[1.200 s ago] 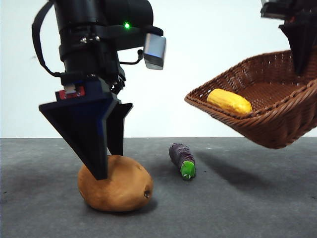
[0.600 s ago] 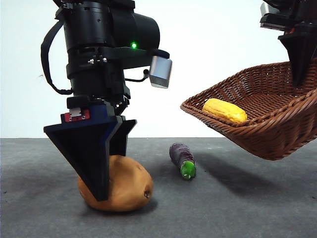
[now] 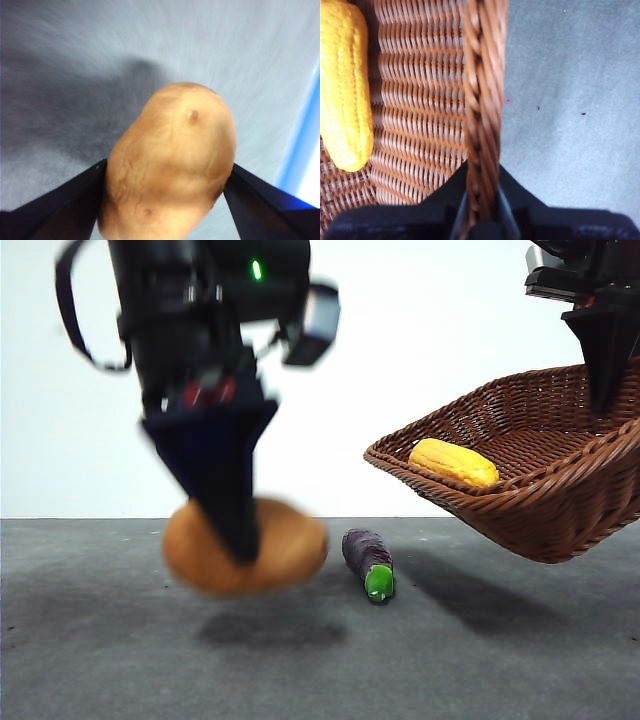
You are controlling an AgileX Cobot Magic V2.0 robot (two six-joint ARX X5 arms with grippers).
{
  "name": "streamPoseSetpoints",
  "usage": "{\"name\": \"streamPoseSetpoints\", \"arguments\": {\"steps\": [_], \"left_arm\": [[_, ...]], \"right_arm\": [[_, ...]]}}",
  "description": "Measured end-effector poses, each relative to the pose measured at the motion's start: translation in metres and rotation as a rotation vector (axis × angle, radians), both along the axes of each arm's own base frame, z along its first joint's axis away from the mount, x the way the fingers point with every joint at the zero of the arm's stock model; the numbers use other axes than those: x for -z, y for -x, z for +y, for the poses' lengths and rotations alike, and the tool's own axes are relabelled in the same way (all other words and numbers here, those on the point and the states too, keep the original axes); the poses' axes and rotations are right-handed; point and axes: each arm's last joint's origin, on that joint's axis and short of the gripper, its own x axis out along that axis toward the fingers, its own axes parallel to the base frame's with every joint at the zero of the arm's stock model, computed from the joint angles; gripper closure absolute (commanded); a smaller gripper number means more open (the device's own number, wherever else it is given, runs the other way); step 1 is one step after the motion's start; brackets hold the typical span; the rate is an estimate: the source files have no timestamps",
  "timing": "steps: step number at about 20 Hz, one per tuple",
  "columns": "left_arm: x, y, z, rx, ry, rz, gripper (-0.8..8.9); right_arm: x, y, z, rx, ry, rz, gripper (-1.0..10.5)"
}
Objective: Help me put the vegetables on the table into the basket
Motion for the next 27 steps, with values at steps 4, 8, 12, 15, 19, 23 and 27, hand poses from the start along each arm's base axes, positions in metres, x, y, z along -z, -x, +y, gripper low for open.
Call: {"name": "streamPoseSetpoints", "arguments": {"steps": [4,8,12,15,19,23,27], "left_arm": [[-0.05,0.012,0.004,-0.143,0.356,0.028,8.19],[-0.083,0.01,-0.006,-0.254,0.647,-0.013,8.19],[-0.068,0.002,-0.022,-0.324,0.667,0.045,8.13],[-0.06,0.004,-0.034,-0.334,0.657,0.075,6.42],[-0.058,0.012,-0.046,-0.362,0.657,0.048,2.4],[-0.058,0.015,-0.05,-0.391,0.644,0.004,2.38],[-0.059,0.015,-0.049,-0.394,0.645,0.004,2.39]], "right_arm": [[0.0,0.0,0.0,0.0,-0.002,0.001,9.6],[0.0,0.002,0.007,-0.03,-0.056,0.013,9.6],[0.0,0.003,0.018,-0.056,-0.092,0.017,9.6],[-0.001,0.004,0.023,-0.058,-0.108,0.017,9.6],[-0.001,0.004,0.027,-0.062,-0.141,0.014,9.6],[-0.001,0.004,0.027,-0.061,-0.143,0.015,9.6],[-0.001,0.005,0.027,-0.05,-0.145,0.022,9.6]]}}
